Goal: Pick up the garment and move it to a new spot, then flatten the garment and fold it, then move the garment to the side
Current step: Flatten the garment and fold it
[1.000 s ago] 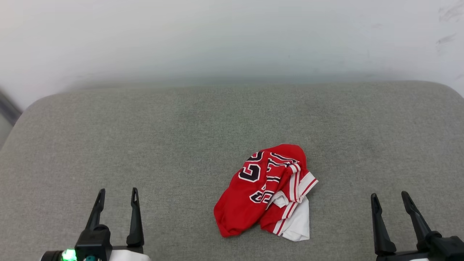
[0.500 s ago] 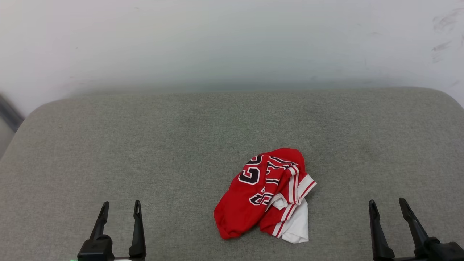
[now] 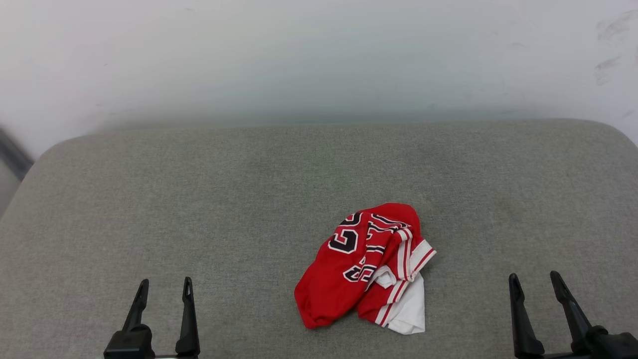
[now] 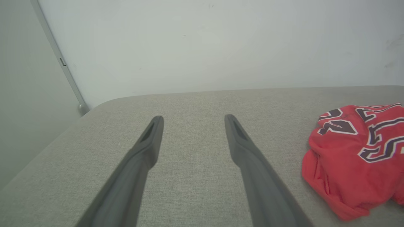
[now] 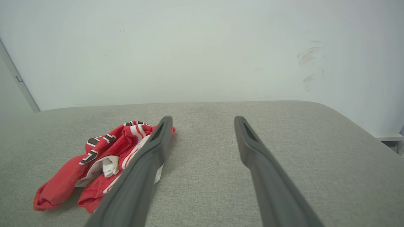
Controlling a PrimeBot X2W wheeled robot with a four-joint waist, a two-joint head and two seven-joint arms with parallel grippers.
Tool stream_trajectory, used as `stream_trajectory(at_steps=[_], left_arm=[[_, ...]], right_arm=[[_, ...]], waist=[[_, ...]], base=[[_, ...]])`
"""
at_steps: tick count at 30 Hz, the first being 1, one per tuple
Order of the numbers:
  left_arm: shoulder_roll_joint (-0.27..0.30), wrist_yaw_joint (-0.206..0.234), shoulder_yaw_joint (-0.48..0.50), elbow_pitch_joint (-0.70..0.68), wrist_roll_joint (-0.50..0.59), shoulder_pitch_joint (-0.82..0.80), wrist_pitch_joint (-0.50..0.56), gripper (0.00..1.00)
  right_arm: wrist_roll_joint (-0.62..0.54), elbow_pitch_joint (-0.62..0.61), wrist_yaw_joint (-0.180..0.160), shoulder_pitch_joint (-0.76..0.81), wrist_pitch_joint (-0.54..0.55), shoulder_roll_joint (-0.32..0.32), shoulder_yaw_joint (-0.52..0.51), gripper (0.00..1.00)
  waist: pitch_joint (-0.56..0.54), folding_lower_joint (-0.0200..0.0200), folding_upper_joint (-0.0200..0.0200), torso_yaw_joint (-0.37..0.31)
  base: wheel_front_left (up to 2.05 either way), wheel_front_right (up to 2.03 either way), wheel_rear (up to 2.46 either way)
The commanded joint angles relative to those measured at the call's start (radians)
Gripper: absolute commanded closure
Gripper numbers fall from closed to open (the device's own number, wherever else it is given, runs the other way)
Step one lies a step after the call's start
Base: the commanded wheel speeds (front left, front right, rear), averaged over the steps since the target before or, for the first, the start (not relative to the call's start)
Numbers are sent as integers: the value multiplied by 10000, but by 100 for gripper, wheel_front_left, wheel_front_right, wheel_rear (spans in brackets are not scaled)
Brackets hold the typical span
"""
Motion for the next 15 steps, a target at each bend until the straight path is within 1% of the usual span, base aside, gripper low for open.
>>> stream_trajectory(at_steps=[1, 9, 15], left_arm=[[-47, -63, 41, 22, 49, 152, -26, 0], [-156, -216, 170, 86, 122, 44, -26, 0], [-208, -290, 213, 109, 163, -93, -26, 0]], right_arm=[[67, -50, -3, 26, -24, 10, -15, 0], [-22, -164, -3, -170, -24, 10, -116, 0], [-474, -843, -3, -1118, -24, 11, -245, 0]], waist=[[-1, 0, 0, 8], [16, 0, 0, 64], [100, 0, 0, 107]], base=[[0, 0, 0], [0, 0, 0], [0, 0, 0]])
